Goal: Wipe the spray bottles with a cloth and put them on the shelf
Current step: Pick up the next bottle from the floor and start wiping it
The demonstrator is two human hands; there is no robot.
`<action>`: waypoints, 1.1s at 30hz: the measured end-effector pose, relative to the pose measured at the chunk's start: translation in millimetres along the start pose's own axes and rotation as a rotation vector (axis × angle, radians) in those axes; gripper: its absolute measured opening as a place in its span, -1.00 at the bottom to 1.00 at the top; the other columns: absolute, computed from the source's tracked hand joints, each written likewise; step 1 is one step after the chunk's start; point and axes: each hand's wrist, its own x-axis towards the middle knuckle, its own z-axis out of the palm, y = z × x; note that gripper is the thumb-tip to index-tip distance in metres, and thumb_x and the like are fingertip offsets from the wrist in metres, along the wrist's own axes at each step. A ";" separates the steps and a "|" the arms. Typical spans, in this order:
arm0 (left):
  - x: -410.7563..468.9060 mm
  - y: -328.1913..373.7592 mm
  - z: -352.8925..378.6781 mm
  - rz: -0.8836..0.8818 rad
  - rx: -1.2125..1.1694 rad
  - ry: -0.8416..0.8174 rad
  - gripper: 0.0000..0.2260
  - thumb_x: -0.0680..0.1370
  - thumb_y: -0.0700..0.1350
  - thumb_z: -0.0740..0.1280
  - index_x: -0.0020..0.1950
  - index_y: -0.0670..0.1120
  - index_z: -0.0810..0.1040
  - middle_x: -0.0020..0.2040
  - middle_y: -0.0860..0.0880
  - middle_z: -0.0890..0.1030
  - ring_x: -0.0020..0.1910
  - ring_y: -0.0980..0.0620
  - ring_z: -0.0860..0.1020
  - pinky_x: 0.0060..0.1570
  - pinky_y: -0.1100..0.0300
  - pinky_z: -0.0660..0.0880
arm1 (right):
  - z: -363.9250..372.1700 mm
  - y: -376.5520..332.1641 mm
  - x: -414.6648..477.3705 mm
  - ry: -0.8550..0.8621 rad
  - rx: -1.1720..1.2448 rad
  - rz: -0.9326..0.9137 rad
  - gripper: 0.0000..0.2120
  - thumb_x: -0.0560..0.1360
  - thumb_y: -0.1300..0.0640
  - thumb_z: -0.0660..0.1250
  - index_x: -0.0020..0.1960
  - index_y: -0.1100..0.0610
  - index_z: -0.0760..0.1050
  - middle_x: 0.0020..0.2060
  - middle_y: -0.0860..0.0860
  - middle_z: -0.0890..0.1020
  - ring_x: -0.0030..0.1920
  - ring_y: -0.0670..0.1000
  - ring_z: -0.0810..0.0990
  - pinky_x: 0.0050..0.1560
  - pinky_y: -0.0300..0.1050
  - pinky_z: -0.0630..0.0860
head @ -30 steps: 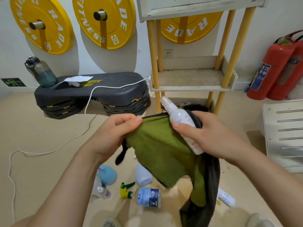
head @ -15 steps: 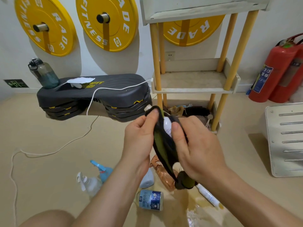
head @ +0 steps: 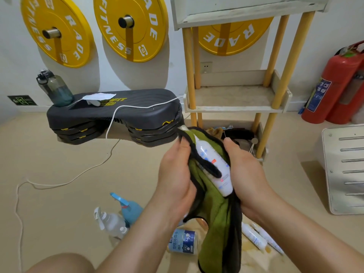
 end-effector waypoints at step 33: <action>-18.9 -27.8 1.1 0.378 0.793 0.025 -0.86 0.59 0.11 0.27 0.07 0.08 0.47 -0.15 0.14 0.60 -0.15 0.30 0.55 -0.16 0.36 0.44 | -0.4 7.3 30.2 0.134 -0.102 -0.099 -0.89 0.60 0.14 0.31 0.03 -0.04 0.41 0.08 0.11 0.56 0.08 0.11 0.57 0.04 -0.22 0.48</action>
